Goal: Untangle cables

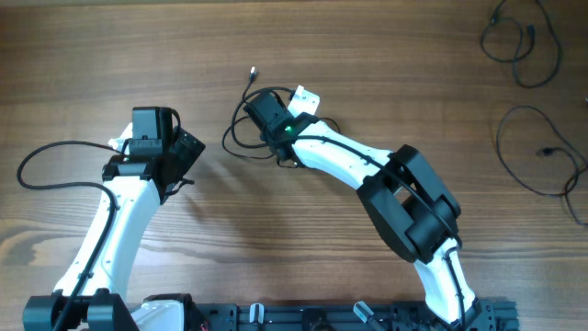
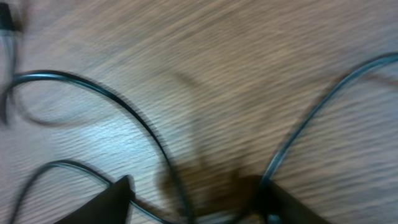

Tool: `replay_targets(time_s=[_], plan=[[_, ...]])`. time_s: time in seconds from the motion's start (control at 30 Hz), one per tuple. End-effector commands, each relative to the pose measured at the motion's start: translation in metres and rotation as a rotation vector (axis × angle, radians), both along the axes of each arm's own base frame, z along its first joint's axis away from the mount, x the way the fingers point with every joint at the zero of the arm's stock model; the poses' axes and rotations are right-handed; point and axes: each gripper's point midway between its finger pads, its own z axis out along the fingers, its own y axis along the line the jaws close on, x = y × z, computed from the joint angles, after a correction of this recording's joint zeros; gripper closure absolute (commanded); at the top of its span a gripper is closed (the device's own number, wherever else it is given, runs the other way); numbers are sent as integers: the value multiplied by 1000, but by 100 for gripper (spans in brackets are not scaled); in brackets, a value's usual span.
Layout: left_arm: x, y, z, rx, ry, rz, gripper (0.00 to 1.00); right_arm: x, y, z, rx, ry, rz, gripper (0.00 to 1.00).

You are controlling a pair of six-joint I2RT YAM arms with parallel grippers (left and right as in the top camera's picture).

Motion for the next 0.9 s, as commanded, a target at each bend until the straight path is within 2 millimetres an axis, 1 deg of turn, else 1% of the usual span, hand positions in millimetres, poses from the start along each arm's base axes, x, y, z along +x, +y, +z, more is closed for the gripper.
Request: replay_targets(time_s=[0.0,0.03,0.1,0.17,0.2,0.27,0.37,0.4,0.43,0.47,0.53,0.57,0.63,0.7,0.73,0.77,0.8,0.83,0.87], plan=[[-2,5,3,15,-4,20,0,-45,-37,-89,-150,223,20,58],[-2,5,2,15,-3,20,0,-45,-36,-89,-145,223,22,63],[-3,5,2,15,0,20,0,-44,-35,-89,-143,220,21,68],[-3,5,2,15,0,20,0,-44,-35,-89,-143,221,21,77],[-3,5,2,15,0,20,0,-44,-35,-89,-144,221,23,78],[-3,5,2,15,1,20,0,-41,-33,-88,-158,211,81,79],[-4,5,2,14,5,20,0,-35,-28,-84,-182,198,161,85],[-4,5,2,14,7,20,0,-32,-28,-82,-185,194,172,92],[-4,5,1,14,8,20,0,-26,-28,-78,-193,187,201,95],[-5,5,1,14,9,20,0,-21,-29,-74,-201,180,222,95],[-6,5,1,14,13,20,0,-10,-36,-57,-202,161,246,96],[-6,5,1,14,15,19,0,-3,-43,-44,-203,150,257,96],[-6,5,1,14,15,19,0,17,-71,-2,-234,115,303,96],[-6,5,1,15,15,20,0,32,-91,23,-277,79,375,96],[-6,5,1,15,15,20,0,46,-114,42,-338,50,456,96],[-6,5,1,15,15,20,0,56,-135,55,-382,36,495,96],[-6,5,1,15,15,20,0,64,-160,63,-421,35,516,96],[-6,5,1,15,15,20,0,71,-181,67,-439,40,507,96],[-6,5,1,15,15,20,0,78,-211,69,-458,49,483,96]])
